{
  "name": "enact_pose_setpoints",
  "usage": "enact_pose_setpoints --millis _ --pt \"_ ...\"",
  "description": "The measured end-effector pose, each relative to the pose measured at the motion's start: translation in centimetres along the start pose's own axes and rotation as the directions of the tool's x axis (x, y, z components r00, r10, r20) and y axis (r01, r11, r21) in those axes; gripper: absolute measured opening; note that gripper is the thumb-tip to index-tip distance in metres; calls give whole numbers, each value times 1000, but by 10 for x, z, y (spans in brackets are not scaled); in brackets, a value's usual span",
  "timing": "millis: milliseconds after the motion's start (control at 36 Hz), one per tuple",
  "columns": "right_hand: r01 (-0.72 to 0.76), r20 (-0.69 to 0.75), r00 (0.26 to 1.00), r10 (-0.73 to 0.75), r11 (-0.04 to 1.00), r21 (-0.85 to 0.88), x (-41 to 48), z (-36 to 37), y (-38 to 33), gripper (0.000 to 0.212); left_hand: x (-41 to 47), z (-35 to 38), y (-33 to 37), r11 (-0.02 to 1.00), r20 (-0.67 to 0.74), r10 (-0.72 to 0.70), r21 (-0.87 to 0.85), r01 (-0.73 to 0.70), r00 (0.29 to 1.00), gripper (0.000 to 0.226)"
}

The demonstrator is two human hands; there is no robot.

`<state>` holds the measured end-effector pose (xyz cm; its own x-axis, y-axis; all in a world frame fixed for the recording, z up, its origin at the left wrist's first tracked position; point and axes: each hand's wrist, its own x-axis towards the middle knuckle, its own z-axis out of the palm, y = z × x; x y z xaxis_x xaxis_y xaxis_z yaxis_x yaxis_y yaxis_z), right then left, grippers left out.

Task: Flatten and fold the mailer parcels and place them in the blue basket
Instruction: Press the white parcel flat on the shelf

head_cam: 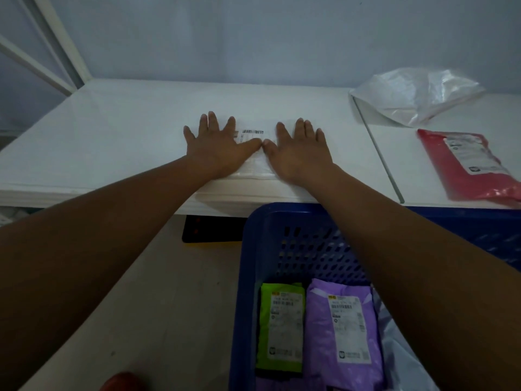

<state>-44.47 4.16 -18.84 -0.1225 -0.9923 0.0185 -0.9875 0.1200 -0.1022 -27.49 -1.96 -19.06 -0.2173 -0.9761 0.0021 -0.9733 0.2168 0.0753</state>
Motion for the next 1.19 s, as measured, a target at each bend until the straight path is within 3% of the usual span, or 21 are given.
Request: enact_pose_setpoints --millis 194,250,306,361,417,556,667,750,806,861,972,1083,1195 --pt "1 -27 1000 0 998 55 0 2 1 68 -1 -4 -4 994 -13 10 -111 -11 1000 86" --pt "24 -171 985 -7 995 96 -1 3 2 61 0 -4 -5 991 -25 7 -131 -10 1000 82" --pt "37 -376 927 12 992 121 -4 2 4 51 3 -3 -5 989 -36 0 -146 -5 999 81" --pt "7 -522 849 78 987 159 -6 -3 6 41 5 -1 -6 984 -56 -12 -176 2 998 81" --pt "-67 -581 789 201 968 243 -7 -8 10 33 6 -1 -7 973 -92 -34 -229 12 995 83" --pt "-176 -506 704 498 813 554 -8 -10 19 21 5 3 -16 923 -269 -166 -382 53 949 86" --pt "-39 -582 698 417 834 550 -12 -10 13 20 6 3 -21 889 -354 -262 -452 81 898 60" --pt "119 -620 768 158 917 382 -19 -10 5 23 5 1 -20 873 -356 -305 -475 110 883 42" --pt "207 -546 837 -45 949 239 -21 -8 0 23 6 1 -19 870 -337 -315 -476 127 887 29" --pt "255 -481 861 -167 959 123 -21 -5 -4 25 4 1 -18 876 -302 -300 -463 137 905 30" --pt "177 -484 865 -128 983 57 -15 -2 -3 28 -3 -3 -15 870 -266 -299 -471 147 916 38" --pt "98 -462 885 -66 994 47 -14 0 -2 46 -9 -7 -14 843 -271 -340 -512 164 900 53" --pt "1 -382 924 34 996 90 -10 2 2 50 -14 -11 -9 846 -308 -379 -496 192 873 49"
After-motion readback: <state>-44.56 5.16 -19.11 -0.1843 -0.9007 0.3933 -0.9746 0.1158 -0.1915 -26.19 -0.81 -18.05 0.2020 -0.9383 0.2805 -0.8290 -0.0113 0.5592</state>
